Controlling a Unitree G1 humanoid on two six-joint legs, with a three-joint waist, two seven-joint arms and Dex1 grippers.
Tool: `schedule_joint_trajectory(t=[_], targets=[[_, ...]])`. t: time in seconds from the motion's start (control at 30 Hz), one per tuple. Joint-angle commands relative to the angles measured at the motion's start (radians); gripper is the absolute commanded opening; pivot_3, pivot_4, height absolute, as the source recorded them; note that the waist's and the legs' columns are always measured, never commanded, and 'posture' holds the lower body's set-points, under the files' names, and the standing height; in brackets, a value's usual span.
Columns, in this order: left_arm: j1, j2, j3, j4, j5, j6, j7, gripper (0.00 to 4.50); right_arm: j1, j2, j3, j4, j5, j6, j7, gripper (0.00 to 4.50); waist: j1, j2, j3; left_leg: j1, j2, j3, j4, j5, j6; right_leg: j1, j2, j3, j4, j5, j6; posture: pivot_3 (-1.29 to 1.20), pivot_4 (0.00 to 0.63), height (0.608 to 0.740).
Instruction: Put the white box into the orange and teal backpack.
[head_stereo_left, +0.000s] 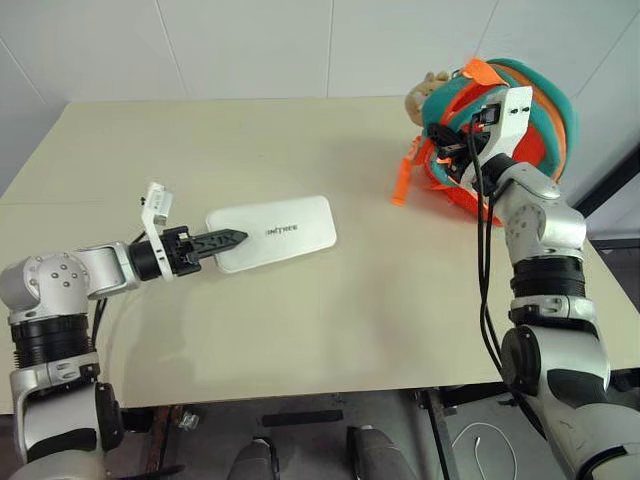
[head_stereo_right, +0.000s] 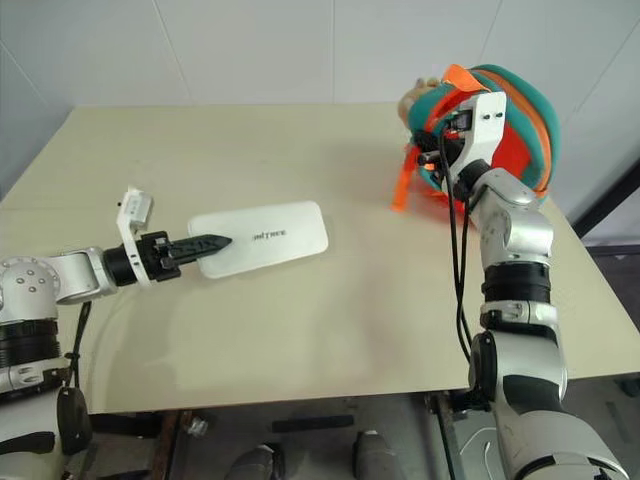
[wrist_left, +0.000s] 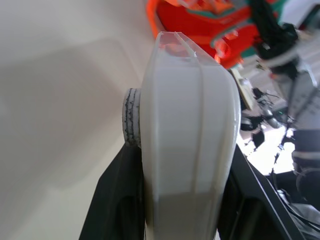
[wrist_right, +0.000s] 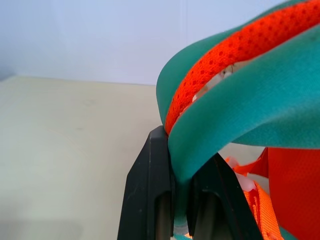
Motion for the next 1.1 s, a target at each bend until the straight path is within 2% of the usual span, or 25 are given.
schedule_joint_trajectory(t=[0.03,0.4,0.77,0.87,1.1], targets=[[-0.052,0.077,0.028,0.038,0.020,-0.065,-0.049,1.30,0.007,-0.029,0.014,-0.237,0.116,0.133,0.084,0.00,0.003,0.000,0.000,0.000,0.000,0.000,0.000,0.000,0.000,0.000,0.000,0.000,0.000,0.000,0.000,0.00,0.150,0.740],[-0.136,0.242,-0.003,0.202,0.103,-0.177,-0.171,1.30,0.112,-0.108,0.044,-0.681,0.449,0.490,0.247,0.00,0.012,0.000,0.000,-0.002,0.000,0.000,0.000,-0.001,0.002,-0.001,0.000,0.000,-0.001,0.000,0.000,0.00,0.150,0.740],[-0.158,0.282,-0.029,0.215,0.136,-0.231,-0.292,1.30,0.177,-0.185,0.008,-0.850,0.726,0.610,0.285,0.00,0.037,0.000,0.000,-0.002,0.000,0.000,0.002,-0.005,0.009,0.000,0.000,-0.001,-0.001,0.000,0.000,0.00,0.150,0.740],[-0.149,0.287,-0.035,0.199,0.143,-0.255,-0.325,1.30,0.210,-0.211,0.013,-0.876,0.767,0.615,0.290,0.00,0.040,0.000,0.000,-0.002,0.000,0.000,0.002,-0.005,0.009,0.000,0.000,-0.001,-0.001,0.000,0.000,0.00,0.150,0.740],[-0.076,0.291,0.012,0.114,0.129,-0.374,-0.425,1.30,0.296,-0.252,0.063,-0.900,0.730,0.583,0.297,0.00,0.039,0.000,0.000,-0.002,0.000,0.000,0.002,-0.005,0.009,0.000,0.000,0.000,-0.001,0.000,0.000,0.00,0.150,0.740]])
